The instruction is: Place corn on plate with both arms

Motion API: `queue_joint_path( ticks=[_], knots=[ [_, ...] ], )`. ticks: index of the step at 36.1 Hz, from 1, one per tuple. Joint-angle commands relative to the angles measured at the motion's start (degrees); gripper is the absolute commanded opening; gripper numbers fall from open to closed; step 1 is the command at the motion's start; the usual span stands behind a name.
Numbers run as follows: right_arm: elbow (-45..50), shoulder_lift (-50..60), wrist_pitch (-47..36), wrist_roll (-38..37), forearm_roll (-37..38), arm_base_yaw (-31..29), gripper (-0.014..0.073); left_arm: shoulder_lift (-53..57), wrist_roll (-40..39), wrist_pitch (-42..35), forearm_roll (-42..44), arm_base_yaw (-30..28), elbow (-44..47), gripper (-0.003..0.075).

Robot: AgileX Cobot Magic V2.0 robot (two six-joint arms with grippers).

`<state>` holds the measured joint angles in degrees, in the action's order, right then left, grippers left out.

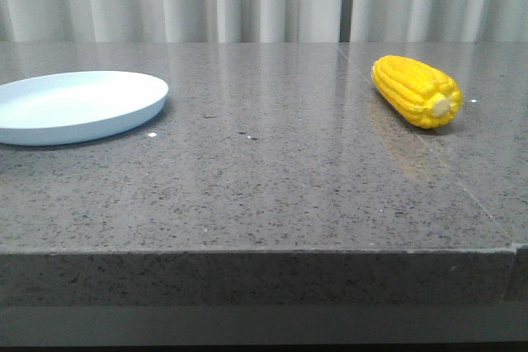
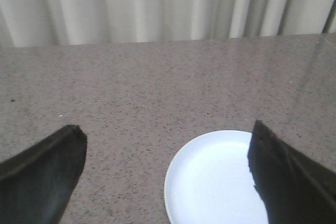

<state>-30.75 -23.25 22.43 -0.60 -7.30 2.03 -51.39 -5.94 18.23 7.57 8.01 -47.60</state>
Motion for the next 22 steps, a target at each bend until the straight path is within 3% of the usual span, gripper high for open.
queue_joint_path(
  ticks=[1, 7, 13, 17, 22],
  knots=[
    [-1.97, -0.68, -4.93, 0.60, 0.07, -0.27, 0.0647, -4.95, -0.06, 2.14, -0.01, 2.64, -6.69, 0.0598],
    [-1.97, -0.68, -4.93, 0.60, 0.07, -0.27, 0.0647, -18.19, -0.06, 22.14, -0.01, 2.53, -21.05, 0.0598],
    [-1.97, -0.68, -4.93, 0.60, 0.07, -0.27, 0.0647, -29.60, -0.06, 35.83, -0.01, 2.51, -31.59, 0.0598],
    [-1.97, -0.68, -4.93, 0.60, 0.07, -0.27, 0.0647, -36.70, -0.45, 41.08, -0.01, 2.51, -35.48, 0.0599],
    [-1.97, -0.68, -4.93, 0.60, 0.07, -0.27, 0.0647, -42.64, -0.45, 41.05, -0.16, 2.28, -36.48, 0.0599]
  ],
)
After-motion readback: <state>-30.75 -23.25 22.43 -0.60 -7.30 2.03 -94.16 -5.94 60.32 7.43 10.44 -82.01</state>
